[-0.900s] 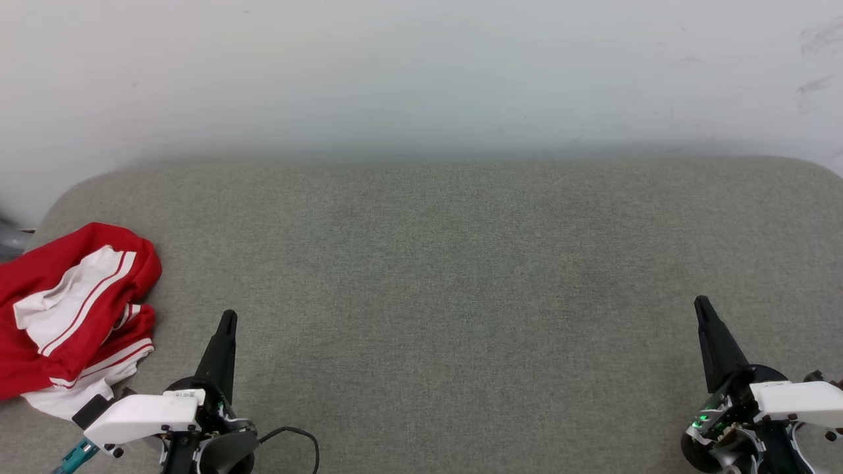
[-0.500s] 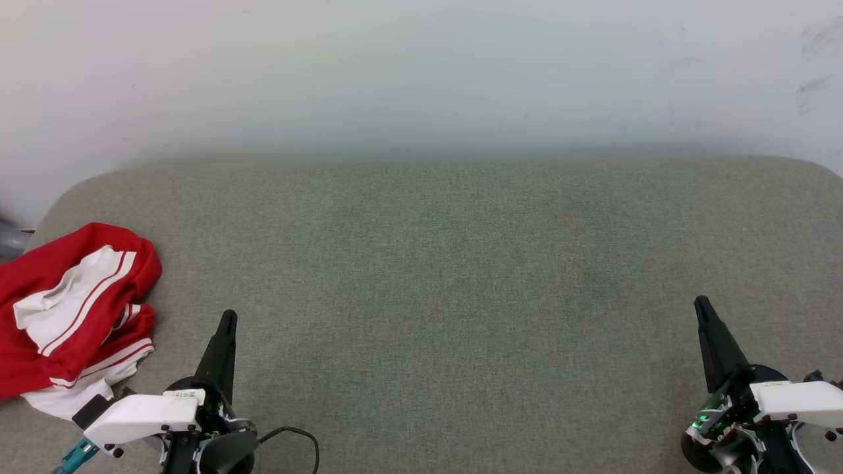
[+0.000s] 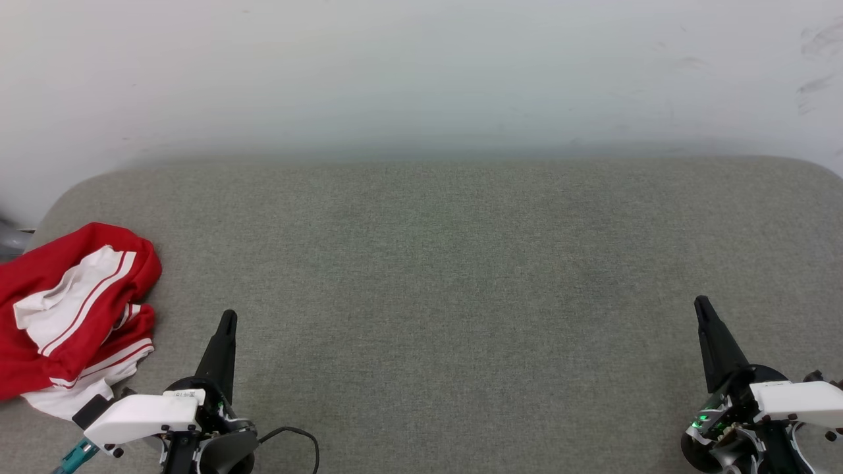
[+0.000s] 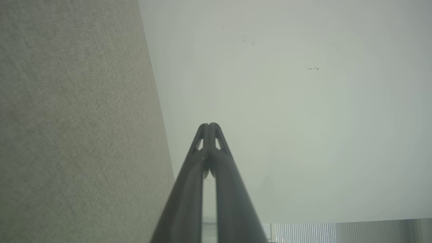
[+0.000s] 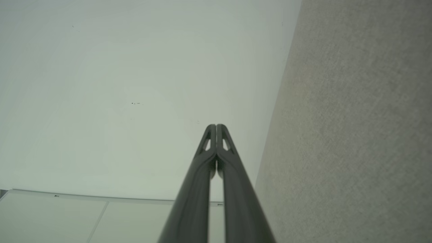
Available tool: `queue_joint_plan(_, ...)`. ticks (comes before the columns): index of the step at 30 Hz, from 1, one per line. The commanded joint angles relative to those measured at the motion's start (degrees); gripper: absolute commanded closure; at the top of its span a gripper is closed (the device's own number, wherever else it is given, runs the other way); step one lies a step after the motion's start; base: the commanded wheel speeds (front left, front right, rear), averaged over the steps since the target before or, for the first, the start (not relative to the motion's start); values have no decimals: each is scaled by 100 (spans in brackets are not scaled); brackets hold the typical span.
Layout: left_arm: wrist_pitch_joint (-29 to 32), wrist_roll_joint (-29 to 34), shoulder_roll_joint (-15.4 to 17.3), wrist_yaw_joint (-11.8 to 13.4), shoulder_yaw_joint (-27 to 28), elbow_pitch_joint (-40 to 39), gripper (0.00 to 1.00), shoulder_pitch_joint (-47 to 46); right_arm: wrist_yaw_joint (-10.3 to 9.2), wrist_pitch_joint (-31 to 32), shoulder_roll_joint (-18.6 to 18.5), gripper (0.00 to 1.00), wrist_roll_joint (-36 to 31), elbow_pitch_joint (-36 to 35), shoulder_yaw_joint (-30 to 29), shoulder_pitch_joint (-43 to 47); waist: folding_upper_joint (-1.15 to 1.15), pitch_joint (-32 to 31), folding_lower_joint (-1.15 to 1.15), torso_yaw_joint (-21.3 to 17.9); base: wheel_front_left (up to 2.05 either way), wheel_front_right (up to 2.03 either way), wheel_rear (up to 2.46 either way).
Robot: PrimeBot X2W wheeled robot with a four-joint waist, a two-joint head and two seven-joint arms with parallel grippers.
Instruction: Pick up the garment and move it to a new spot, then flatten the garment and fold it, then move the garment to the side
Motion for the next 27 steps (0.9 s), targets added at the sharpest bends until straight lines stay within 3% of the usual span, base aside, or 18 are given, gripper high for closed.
queue_joint_plan(1, 4, 6, -12, -11, 10, -3, 100, -45, -2, -1, 17, 100, -27, 5, 3, -75, 0, 0, 0, 0, 0, 0, 0)
queue_joint_plan(17, 4, 6, -12, -11, 11, -3, 100, -45, -2, -1, 17, 100, -27, 5, 3, -75, 0, 0, 0, 0, 0, 0, 0)
queue_joint_plan(18, -1, 0, 0, 0, 2, -1, 0, -1, 0, -1, 0, 0, 0, -2, 0, 0, 0, 0, 0, 0, 0, 0, 0)
queue_joint_plan(19, -3, 0, -3, 1, -4, 35, 0, 18, 0, -2, 1, 0, 3, 27, 2, 25, 0, 0, 0, 0, 0, 0, 0)
queue_joint_plan(20, -6, 0, -7, 2, -11, 75, 100, 53, 0, -5, 3, 100, 3, 66, 4, 64, 0, 0, 0, 0, 0, 0, 0)
queue_joint_plan(21, -12, 2, -9, 2, -16, 103, 0, 91, -1, -13, 4, 0, 3, 98, 10, 104, 0, 0, 0, 0, 0, 0, 0)
queue_joint_plan(27, -162, 35, -8, 2, -98, -73, 0, 102, -1, -189, 5, 0, -18, -119, 127, 147, 0, 3, 0, 1, 0, 0, 0)
